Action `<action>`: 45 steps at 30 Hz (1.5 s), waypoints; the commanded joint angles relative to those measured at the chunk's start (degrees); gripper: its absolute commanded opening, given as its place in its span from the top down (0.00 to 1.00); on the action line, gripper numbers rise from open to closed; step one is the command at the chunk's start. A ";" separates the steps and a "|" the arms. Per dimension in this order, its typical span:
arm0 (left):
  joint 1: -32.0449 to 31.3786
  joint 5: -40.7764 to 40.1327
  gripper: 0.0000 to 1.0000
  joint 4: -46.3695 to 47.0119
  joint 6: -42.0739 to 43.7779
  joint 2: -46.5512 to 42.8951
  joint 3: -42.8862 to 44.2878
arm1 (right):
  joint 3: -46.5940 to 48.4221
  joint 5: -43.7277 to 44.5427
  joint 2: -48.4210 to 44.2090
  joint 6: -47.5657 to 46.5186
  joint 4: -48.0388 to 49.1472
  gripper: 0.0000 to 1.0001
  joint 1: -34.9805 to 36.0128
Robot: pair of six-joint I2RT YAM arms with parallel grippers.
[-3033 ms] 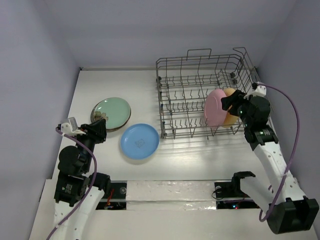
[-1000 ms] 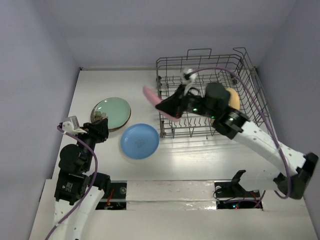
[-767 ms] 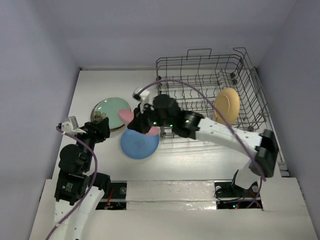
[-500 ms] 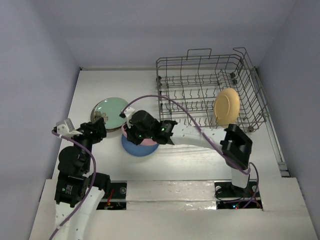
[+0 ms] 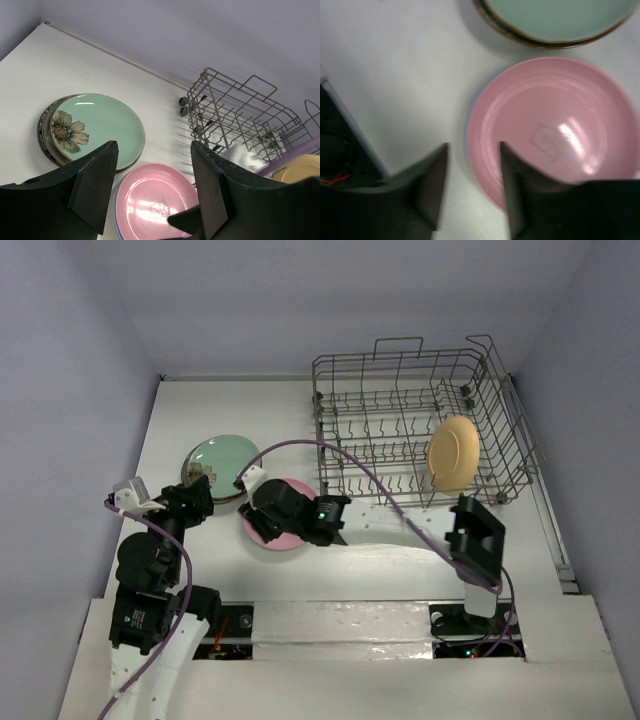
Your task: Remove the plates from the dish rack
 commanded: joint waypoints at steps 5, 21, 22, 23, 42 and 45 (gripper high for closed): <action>-0.30 1.97 0.45 2.20 -0.12 -0.11 1.18 | -18.45 11.28 -31.19 9.44 9.70 1.00 -11.23; -3.10 6.98 0.69 4.75 1.20 -1.42 0.12 | -40.36 -9.87 -67.28 17.28 4.43 0.19 -71.34; -3.11 6.89 0.69 4.66 1.20 -1.51 0.12 | -41.59 -15.56 -66.04 17.28 5.66 0.19 -72.77; -3.11 6.89 0.69 4.66 1.11 -1.69 0.12 | -41.69 -16.31 -64.81 17.28 5.50 0.20 -73.83; -5.92 6.71 0.67 4.57 1.02 -2.74 0.12 | -45.91 -24.93 -55.92 19.30 13.14 0.60 -74.45; -5.92 6.71 0.67 4.49 1.11 -2.65 0.12 | -46.00 -25.20 -57.94 19.65 13.32 0.75 -74.45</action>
